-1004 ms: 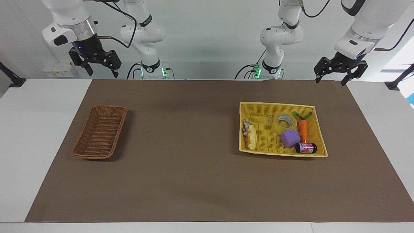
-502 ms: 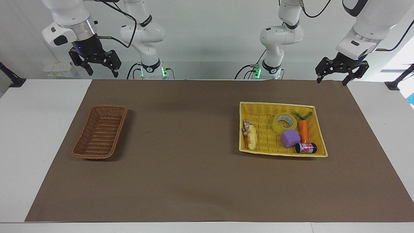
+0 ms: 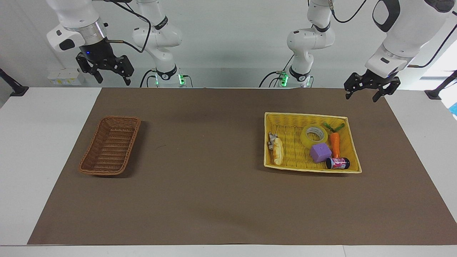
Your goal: Move tape to another basket
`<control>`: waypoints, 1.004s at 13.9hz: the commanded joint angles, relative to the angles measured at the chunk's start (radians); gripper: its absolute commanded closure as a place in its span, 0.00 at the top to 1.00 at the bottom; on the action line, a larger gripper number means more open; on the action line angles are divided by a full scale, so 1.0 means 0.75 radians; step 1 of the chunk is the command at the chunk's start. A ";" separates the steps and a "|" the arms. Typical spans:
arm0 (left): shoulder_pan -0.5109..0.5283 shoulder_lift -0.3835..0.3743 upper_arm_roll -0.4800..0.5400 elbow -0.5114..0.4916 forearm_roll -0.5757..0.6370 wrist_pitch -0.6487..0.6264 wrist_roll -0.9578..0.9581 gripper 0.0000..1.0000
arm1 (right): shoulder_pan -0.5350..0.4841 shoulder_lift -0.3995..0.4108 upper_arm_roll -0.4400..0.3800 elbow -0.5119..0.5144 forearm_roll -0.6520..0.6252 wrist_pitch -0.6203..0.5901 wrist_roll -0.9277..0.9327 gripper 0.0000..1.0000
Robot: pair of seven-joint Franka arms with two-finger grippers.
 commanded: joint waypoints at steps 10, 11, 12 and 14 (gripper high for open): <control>0.020 -0.127 0.001 -0.643 -0.016 0.607 0.018 1.00 | -0.009 -0.019 0.008 -0.022 0.007 0.004 0.010 1.00; 0.014 -0.119 0.001 -0.672 -0.016 0.648 0.020 1.00 | -0.009 -0.019 0.008 -0.022 0.007 0.004 0.010 1.00; 0.003 -0.113 0.001 -0.721 -0.016 0.707 0.022 1.00 | -0.009 -0.019 0.008 -0.027 0.007 0.006 0.010 1.00; -0.005 -0.109 0.001 -0.843 -0.016 0.844 0.022 1.00 | -0.009 -0.019 0.008 -0.027 0.007 0.004 0.010 1.00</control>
